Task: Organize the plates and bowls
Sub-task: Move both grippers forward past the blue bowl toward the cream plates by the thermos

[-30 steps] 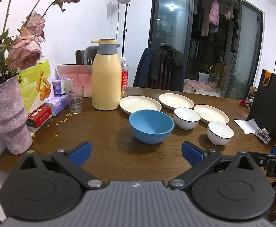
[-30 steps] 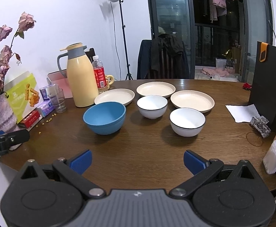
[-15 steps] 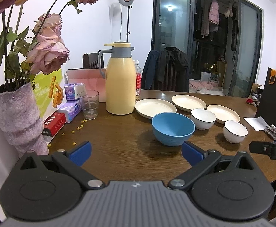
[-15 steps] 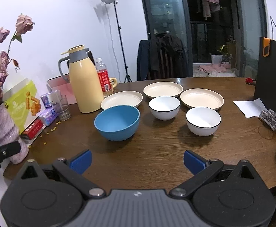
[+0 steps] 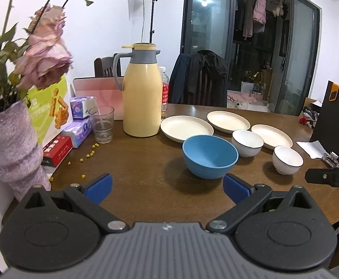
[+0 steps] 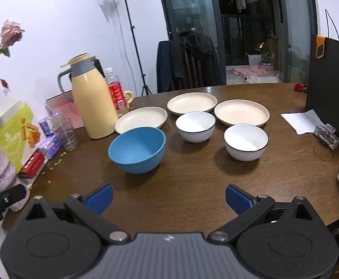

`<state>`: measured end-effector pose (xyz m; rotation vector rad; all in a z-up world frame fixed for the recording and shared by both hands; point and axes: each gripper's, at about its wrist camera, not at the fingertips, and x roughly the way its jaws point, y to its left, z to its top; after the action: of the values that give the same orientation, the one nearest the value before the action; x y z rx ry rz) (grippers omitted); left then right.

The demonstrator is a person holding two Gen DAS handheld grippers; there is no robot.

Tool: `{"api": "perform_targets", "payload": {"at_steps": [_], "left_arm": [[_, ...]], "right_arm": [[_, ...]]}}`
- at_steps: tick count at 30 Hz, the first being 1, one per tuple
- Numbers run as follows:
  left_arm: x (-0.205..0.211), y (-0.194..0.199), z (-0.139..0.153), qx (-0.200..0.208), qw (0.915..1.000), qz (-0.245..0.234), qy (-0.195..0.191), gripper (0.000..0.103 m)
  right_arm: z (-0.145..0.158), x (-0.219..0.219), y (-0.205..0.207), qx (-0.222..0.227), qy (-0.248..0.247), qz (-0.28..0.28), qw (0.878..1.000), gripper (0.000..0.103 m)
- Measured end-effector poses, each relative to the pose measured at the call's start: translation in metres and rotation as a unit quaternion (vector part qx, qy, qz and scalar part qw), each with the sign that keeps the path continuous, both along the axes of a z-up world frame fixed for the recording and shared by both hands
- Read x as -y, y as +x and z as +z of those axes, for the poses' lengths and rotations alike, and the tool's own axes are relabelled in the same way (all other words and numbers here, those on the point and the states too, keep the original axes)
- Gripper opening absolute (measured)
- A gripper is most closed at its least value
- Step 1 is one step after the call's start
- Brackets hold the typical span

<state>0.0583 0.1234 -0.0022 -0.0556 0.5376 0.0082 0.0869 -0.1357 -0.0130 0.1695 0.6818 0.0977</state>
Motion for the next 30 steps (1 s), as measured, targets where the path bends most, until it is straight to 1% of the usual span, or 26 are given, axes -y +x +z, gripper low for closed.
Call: {"api": "perform_targets", "payload": {"at_steps": [5,10,17,26,30], "left_arm": [[0.012,0.019,0.005,-0.007,0.9999,0.011,-0.003,0.103],[0.029,0.041,0.012,-0.007,0.9996,0.025,0.010,0.103],[0.054,0.082,0.019,-0.012,0.9987,0.048,0.014,0.103],[0.088,0.131,0.033,-0.011,0.9980,0.062,0.004,0.103],[0.101,0.149,0.038,-0.010,0.9970,0.076,0.001,0.103]], "right_arm": [[0.007,0.009,0.028,-0.001,0.005,0.014,1.000,0.103],[0.013,0.022,0.065,-0.014,0.003,0.022,1.000,0.103],[0.018,0.041,0.114,-0.022,0.007,0.055,0.998,0.103],[0.027,0.063,0.170,-0.025,-0.007,0.107,0.994,0.103],[0.033,0.070,0.193,-0.031,-0.010,0.131,0.991,0.103]]}}
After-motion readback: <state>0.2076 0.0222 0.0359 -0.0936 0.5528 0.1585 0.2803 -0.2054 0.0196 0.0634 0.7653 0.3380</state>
